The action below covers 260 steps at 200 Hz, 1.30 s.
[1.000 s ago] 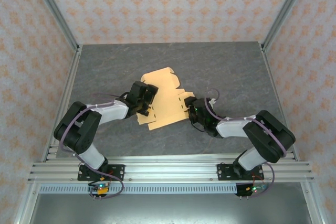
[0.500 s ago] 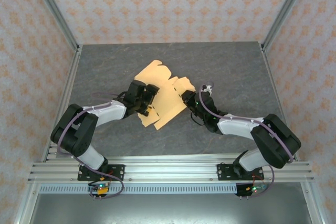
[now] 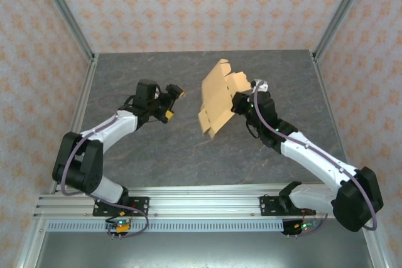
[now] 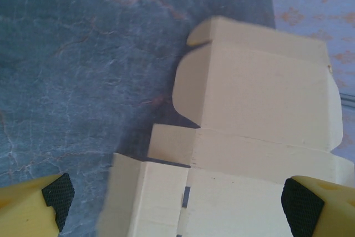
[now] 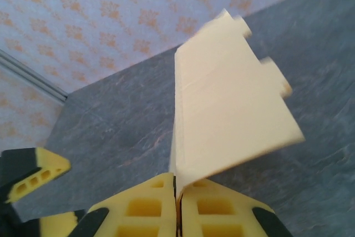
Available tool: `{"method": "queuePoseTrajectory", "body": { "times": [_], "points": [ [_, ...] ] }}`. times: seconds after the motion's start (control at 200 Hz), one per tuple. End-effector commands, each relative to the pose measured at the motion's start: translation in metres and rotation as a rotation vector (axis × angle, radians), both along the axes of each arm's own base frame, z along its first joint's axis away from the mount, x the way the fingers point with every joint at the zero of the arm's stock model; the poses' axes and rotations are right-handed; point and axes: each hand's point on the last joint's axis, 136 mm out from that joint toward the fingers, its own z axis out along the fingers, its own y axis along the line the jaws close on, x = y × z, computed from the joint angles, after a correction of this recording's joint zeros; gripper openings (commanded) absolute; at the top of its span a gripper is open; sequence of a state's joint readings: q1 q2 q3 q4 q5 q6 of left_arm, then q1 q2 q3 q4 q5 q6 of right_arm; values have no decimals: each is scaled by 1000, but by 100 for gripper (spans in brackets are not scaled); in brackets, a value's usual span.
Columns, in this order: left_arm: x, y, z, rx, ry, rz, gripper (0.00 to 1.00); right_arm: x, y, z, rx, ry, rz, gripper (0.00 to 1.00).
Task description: Fold the paper box
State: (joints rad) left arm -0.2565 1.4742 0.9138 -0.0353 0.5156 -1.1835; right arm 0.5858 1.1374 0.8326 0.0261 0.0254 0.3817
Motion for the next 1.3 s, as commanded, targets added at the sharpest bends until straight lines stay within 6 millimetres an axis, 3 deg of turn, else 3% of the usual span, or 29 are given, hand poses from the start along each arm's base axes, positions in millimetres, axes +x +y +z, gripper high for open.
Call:
{"method": "queuePoseTrajectory", "body": {
  "times": [0.0, 0.07, 0.09, 0.185, 0.27, 0.365, 0.4, 0.445, 0.506, 0.566, 0.636, 0.701, 0.776, 0.841, 0.906, 1.001, 1.061, 1.131, 1.201, 1.296],
  "points": [
    [-7, 23, 29, 149, -67, -29, 100, 0, -22, 23, -377, -49, 21, 10],
    [-8, 38, 31, 183, -67, 7, 100, 5, -26, 36, -575, -77, 49, 8],
    [-9, 42, 31, 189, -68, 19, 100, 9, -22, 30, -643, -70, 72, 8],
    [-12, 54, 22, 213, -60, 62, 100, 9, 8, 18, -840, -82, 252, 8],
    [-16, 55, 7, 201, -50, 78, 100, 8, 40, 0, -904, -73, 350, 7],
    [-23, 64, -14, 225, -12, 89, 100, -6, 82, -37, -918, -1, 493, 24],
    [-27, 68, -22, 239, 1, 94, 100, -20, 99, -53, -889, 49, 588, 28],
    [-31, 77, -33, 260, 21, 104, 100, -42, 123, -69, -826, 100, 724, 43],
    [-36, 85, -43, 268, 45, 111, 100, -65, 143, -77, -738, 136, 825, 53],
    [-38, 89, -47, 283, 52, 97, 100, -78, 150, -73, -663, 128, 861, 55],
    [-37, 86, -49, 297, 29, 53, 100, -78, 144, -63, -629, 73, 822, 56],
    [-31, 76, -49, 278, -4, 1, 100, -64, 125, -50, -604, 21, 708, 57],
    [-27, 64, -53, 276, -10, -69, 100, -33, 87, -31, -526, 3, 460, 60],
    [-25, 48, -56, 297, -20, -149, 100, -7, 38, -23, -425, 49, 206, 63],
    [-24, 27, -57, 318, -37, -226, 100, 8, -12, -30, -265, 155, -7, 63],
    [-25, 0, -58, 349, -58, -309, 100, 6, -58, -66, -35, 325, -199, 63],
    [-24, -13, -56, 356, -81, -347, 100, -4, -67, -94, 70, 398, -258, 68],
    [-23, -22, -58, 352, -91, -367, 100, -20, -58, -130, 197, 467, -244, 68],
    [-22, -24, -60, 344, -83, -367, 100, -29, -50, -153, 307, 513, -242, 68],
    [-20, -22, -61, 354, -85, -354, 100, -32, -42, -168, 427, 529, -235, 67]
  ]
}}
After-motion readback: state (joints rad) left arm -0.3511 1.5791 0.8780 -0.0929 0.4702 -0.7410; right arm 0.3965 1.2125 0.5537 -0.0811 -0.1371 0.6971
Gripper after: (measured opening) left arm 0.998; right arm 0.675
